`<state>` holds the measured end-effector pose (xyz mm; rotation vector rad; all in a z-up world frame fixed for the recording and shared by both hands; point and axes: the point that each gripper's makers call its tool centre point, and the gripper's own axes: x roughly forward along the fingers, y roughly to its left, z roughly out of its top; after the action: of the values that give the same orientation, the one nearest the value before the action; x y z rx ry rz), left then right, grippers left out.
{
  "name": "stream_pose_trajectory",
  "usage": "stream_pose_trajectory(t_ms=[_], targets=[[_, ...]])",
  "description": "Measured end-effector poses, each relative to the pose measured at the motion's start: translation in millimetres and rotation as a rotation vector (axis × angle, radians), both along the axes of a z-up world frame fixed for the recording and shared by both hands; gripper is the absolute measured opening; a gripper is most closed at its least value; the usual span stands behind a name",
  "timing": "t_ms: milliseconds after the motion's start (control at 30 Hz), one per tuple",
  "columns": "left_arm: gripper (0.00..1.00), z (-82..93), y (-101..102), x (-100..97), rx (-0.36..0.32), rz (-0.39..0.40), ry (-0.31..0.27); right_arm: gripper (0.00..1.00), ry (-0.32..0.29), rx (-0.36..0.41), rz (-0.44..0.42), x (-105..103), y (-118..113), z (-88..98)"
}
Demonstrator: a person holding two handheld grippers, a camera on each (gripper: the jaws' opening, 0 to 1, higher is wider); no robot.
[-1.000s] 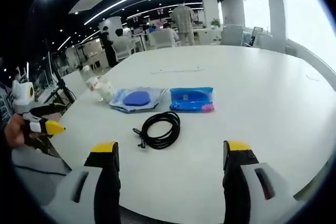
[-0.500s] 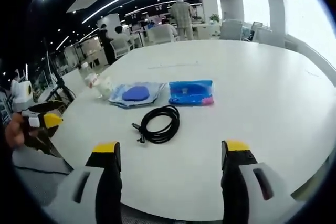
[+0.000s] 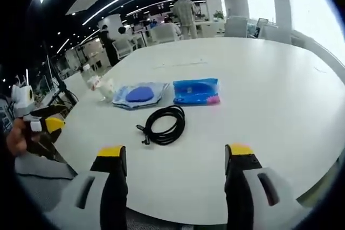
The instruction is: Arrange the tabletop items into an orderly group along one side of the table until the central work area is clear of visible clutter.
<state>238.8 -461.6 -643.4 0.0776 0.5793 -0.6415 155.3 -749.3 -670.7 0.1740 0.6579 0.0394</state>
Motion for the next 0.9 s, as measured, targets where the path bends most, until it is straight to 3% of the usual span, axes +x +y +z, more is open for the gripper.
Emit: stream_pose_trajectory(t_ms=[900], targets=[[0.92, 0.1, -3.1, -2.1, 0.001, -0.019, 0.002, 0.69, 0.02, 0.01, 0.012, -2.0, 4.5, -3.0]])
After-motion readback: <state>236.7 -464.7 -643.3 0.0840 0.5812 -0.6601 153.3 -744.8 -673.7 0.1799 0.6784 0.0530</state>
